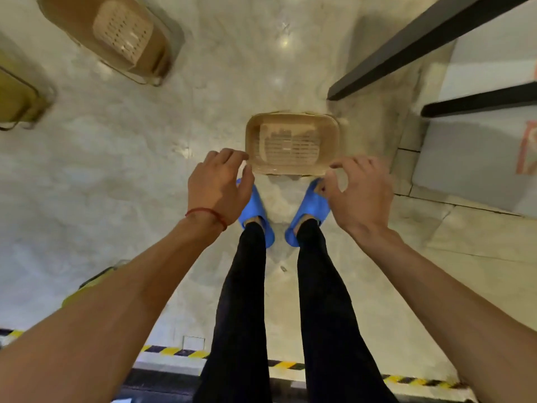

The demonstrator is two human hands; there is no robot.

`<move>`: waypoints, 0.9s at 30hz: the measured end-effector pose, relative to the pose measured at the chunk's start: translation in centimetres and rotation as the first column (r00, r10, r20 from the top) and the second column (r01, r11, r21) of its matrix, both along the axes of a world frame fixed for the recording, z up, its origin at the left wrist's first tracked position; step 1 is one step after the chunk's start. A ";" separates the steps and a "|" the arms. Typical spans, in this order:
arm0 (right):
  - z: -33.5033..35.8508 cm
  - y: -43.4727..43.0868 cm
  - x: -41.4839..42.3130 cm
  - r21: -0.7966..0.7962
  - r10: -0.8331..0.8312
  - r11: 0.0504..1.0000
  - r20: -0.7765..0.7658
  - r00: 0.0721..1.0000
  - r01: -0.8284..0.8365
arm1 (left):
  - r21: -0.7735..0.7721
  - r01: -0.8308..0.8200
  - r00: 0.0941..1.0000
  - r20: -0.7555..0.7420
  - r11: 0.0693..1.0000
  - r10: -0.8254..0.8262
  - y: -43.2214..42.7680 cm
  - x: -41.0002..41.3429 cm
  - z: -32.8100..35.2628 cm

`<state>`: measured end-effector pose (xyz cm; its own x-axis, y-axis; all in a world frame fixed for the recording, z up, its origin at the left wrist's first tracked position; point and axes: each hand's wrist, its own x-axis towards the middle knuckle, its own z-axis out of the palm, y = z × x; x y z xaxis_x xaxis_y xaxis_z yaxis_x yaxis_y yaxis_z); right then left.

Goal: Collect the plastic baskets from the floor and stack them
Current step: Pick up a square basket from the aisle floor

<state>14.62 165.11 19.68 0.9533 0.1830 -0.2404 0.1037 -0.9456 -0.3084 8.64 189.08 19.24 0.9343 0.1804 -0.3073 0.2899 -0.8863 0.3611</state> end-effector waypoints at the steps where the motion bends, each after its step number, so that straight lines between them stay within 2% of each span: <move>1: -2.2 -0.4 0.1 0.005 -0.016 1.000 -0.026 1.000 0.016 | -0.014 -0.018 0.999 -0.035 1.000 0.017 -0.2 -0.1 -2.3; 5: -11.2 -2.1 0.1 -0.039 -0.083 0.996 -0.132 0.988 0.078 | -0.010 -0.070 0.988 -0.137 0.997 0.068 -0.9 -0.1 -11.5; 9: -19.1 -3.8 1.0 -0.015 -0.198 0.980 -0.153 0.968 0.198 | -0.075 -0.241 0.965 -0.128 0.968 0.230 -1.4 0.1 -19.8; 10: -20.9 -4.2 1.4 -0.001 -0.234 0.972 -0.152 0.960 0.236 | -0.146 -0.321 0.944 -0.129 0.936 0.304 -1.5 0.4 -21.7; 12: -24.3 -4.8 2.2 0.027 -0.303 0.950 -0.154 0.941 0.310 | -0.304 -0.533 0.846 -0.165 0.790 0.507 -1.8 1.1 -25.0; 14: -27.3 -5.4 3.2 0.076 -0.385 0.912 -0.175 0.906 0.403 | -0.370 -0.678 0.730 -0.236 0.635 0.642 -2.2 2.0 -27.9; 15: -28.6 -5.7 3.8 0.115 -0.423 0.887 -0.192 0.886 0.448 | -0.377 -0.706 0.701 -0.251 0.599 0.667 -2.4 2.5 -29.2; 18: -31.6 -5.7 5.0 0.259 -0.483 0.787 -0.308 0.820 0.560 | -0.395 -0.741 0.656 -0.257 0.543 0.709 -2.5 3.6 -31.9; 20: -33.0 -5.2 5.5 0.337 -0.504 0.686 -0.419 0.755 0.645 | -0.386 -0.788 0.594 -0.269 0.480 0.758 -2.6 4.3 -33.0; 22: -33.8 -4.7 5.8 0.316 -0.535 0.601 -0.523 0.663 0.734 | -0.353 -0.805 0.574 -0.255 0.477 0.778 -2.6 4.4 -33.7; 24: -34.2 -4.5 5.8 0.283 -0.545 0.580 -0.562 0.622 0.764 | -0.353 -0.814 0.562 -0.282 0.461 0.777 -2.3 4.4 -34.0; 27: -34.3 -4.8 5.7 0.287 -0.496 0.537 -0.653 0.573 0.793 | -0.420 -0.847 0.502 -0.427 0.327 0.752 -1.8 4.4 -34.0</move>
